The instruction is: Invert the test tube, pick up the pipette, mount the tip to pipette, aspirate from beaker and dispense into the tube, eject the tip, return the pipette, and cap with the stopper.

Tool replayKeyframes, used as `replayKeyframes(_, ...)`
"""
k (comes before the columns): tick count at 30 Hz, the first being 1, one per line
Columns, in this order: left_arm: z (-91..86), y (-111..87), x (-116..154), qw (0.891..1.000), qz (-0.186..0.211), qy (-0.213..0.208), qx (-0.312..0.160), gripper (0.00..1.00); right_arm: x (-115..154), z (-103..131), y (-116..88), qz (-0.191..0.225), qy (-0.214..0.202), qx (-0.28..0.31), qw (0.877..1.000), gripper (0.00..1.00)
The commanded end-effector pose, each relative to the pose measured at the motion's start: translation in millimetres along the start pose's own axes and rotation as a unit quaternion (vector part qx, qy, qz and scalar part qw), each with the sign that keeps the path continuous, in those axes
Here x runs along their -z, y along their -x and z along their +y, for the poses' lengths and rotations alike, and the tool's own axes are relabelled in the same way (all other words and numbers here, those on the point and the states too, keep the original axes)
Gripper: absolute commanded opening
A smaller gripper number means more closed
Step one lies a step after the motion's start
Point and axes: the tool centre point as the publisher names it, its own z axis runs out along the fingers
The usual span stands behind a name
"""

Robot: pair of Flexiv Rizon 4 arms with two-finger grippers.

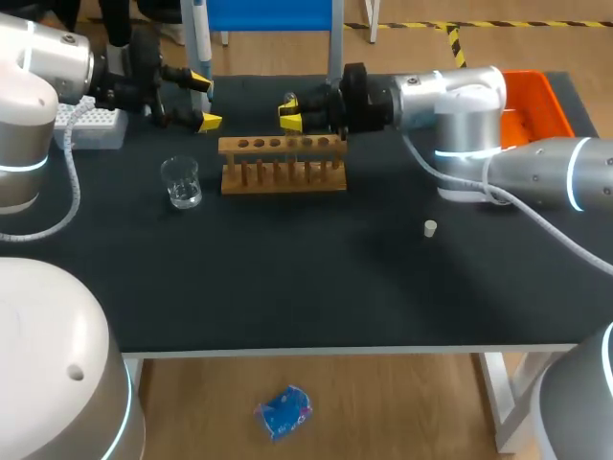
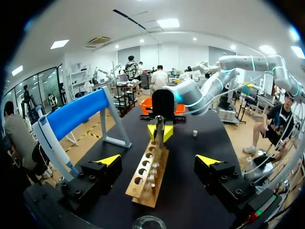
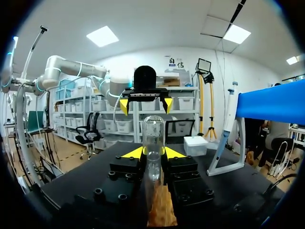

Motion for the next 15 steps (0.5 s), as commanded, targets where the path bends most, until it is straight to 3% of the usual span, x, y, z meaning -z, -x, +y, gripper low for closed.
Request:
replayKeyframes(1,-1.0,-0.3,1.0,1.0,0.0,0.002,0.001,1.0,1.9,5.5,-3.9,-0.005,0.002,-0.001,1.0,0.0)
replayKeyframes(15,-1.0,-0.3,1.0,1.0,0.0,0.002,0.001,1.0,1.1,19.0,-3.9,-0.008,0.006,0.002,1.0,0.0)
